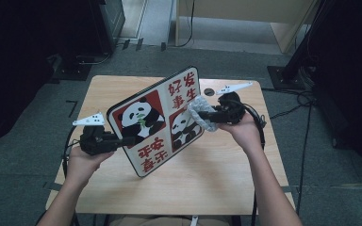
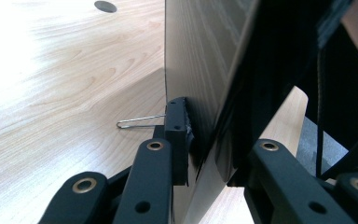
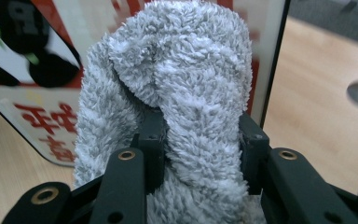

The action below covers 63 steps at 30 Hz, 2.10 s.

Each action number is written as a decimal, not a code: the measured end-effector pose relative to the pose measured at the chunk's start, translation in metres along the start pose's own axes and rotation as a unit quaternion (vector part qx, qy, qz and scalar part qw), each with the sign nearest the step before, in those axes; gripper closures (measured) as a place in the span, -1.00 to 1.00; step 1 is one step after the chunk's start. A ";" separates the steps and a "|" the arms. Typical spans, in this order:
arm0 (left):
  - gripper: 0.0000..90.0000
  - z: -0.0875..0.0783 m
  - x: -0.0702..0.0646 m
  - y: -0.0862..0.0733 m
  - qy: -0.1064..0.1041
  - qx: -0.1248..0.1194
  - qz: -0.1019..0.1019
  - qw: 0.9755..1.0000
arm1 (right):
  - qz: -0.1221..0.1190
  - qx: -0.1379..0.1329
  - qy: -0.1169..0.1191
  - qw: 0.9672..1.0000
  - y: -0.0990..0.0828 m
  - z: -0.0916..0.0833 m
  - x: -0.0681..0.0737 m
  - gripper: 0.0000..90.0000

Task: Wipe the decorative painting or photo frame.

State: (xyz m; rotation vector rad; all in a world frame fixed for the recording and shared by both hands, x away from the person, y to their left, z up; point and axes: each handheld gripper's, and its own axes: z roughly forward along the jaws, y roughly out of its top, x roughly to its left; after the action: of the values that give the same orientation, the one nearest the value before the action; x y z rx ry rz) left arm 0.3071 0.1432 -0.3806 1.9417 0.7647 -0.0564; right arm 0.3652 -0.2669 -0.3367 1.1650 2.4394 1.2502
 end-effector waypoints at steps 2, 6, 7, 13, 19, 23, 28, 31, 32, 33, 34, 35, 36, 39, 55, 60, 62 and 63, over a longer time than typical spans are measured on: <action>0.71 0.000 0.000 0.000 0.000 0.000 0.000 1.000 | -0.012 -0.012 0.003 1.000 0.014 -0.007 0.004 0.40; 0.71 0.000 0.000 0.001 -0.001 0.002 0.000 1.000 | -0.026 -0.040 0.006 0.999 0.040 -0.021 0.014 0.40; 0.71 0.000 0.000 0.001 -0.001 0.003 0.000 1.000 | -0.031 -0.048 0.008 0.998 0.048 -0.024 0.016 0.40; 0.72 0.000 0.001 0.001 -0.002 0.002 0.000 1.000 | -0.058 -0.075 0.002 0.995 0.079 -0.029 0.030 0.39; 0.72 0.000 0.002 0.002 -0.004 0.003 0.001 1.000 | -0.064 -0.081 -0.004 0.995 0.085 -0.021 0.033 0.39; 0.71 0.000 0.004 0.002 -0.009 0.004 -0.001 1.000 | -0.074 -0.076 -0.007 0.994 0.082 -0.014 0.035 0.40; 0.71 0.000 0.004 0.002 -0.009 0.004 0.000 1.000 | -0.084 -0.077 -0.006 0.994 0.077 -0.011 0.033 0.40; 0.71 0.000 0.004 0.002 -0.009 0.004 0.000 1.000 | -0.087 -0.070 -0.006 0.994 0.075 -0.008 0.034 0.39; 0.71 0.000 0.004 0.002 -0.009 0.005 0.000 1.000 | -0.089 -0.068 -0.007 0.994 0.074 -0.007 0.034 0.39; 0.71 0.000 0.004 0.002 -0.009 0.005 0.000 1.000 | -0.091 -0.065 -0.007 0.994 0.073 -0.006 0.034 0.39; 0.71 0.000 0.005 0.002 -0.009 0.005 0.000 1.000 | -0.091 -0.064 -0.006 0.994 0.073 -0.005 0.034 0.39; 0.71 0.000 0.005 0.002 -0.010 0.005 0.000 1.000 | -0.090 -0.062 -0.006 0.994 0.072 -0.004 0.034 0.39; 0.71 0.000 0.005 0.002 -0.010 0.005 0.000 1.000 | -0.093 -0.062 -0.007 0.994 0.071 -0.004 0.034 0.39; 0.71 0.000 0.005 0.002 -0.010 0.006 0.000 1.000 | -0.093 -0.061 -0.006 0.994 0.068 -0.001 0.033 0.39; 0.71 0.000 0.005 0.002 -0.010 0.008 0.000 1.000 | -0.085 -0.050 0.002 0.995 0.053 0.009 0.033 0.40; 0.71 0.000 0.004 0.002 -0.010 0.008 0.000 1.000 | -0.082 -0.046 0.005 0.996 0.048 0.012 0.031 0.40; 0.71 0.000 0.004 0.002 -0.010 0.008 0.001 1.000 | -0.080 -0.045 0.005 0.996 0.046 0.012 0.031 0.40; 0.71 0.000 0.004 0.002 -0.010 0.008 0.001 1.000 | -0.078 -0.043 0.005 0.996 0.045 0.013 0.031 0.40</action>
State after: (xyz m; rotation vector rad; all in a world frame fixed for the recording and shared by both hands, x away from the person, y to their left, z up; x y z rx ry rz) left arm 0.3117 0.1451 -0.3801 1.9535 0.7519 -0.0812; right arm 0.3751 -0.2215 -0.3055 0.9275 2.4038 1.3029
